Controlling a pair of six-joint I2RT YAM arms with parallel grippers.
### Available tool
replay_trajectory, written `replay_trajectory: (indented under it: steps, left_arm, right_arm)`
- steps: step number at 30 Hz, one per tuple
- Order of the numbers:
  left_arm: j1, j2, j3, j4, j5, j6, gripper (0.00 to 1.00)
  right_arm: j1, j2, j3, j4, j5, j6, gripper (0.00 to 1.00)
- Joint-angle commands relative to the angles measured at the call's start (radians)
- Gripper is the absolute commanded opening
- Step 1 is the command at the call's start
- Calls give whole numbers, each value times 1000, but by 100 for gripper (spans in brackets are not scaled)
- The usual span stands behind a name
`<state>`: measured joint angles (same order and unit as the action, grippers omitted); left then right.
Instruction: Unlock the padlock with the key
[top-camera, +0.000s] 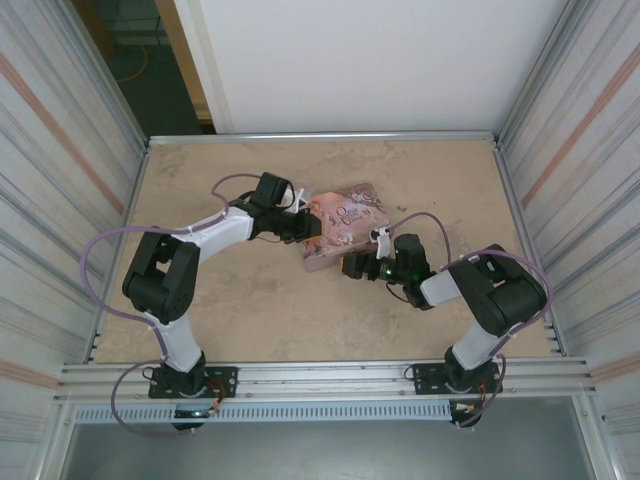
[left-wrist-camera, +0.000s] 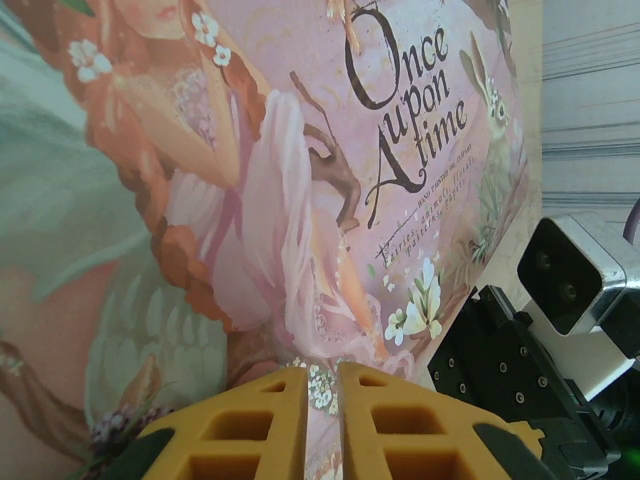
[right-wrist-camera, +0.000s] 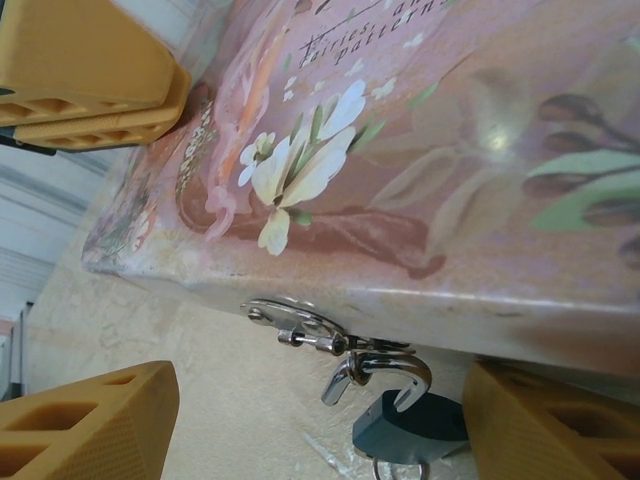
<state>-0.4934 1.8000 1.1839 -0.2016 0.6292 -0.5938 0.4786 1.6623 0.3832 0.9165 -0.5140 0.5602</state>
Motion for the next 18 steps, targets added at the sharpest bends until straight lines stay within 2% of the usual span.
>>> replay_trajectory:
  steps: [1, 18]
  left_arm:
    - [-22, 39, -6, -33, 5, 25, 17]
    - [-25, 42, -11, -33, 3, 25, 16]
  right_arm:
    - [11, 12, 30, 44, -28, -14, 73]
    - [9, -7, 22, 43, -63, -15, 61]
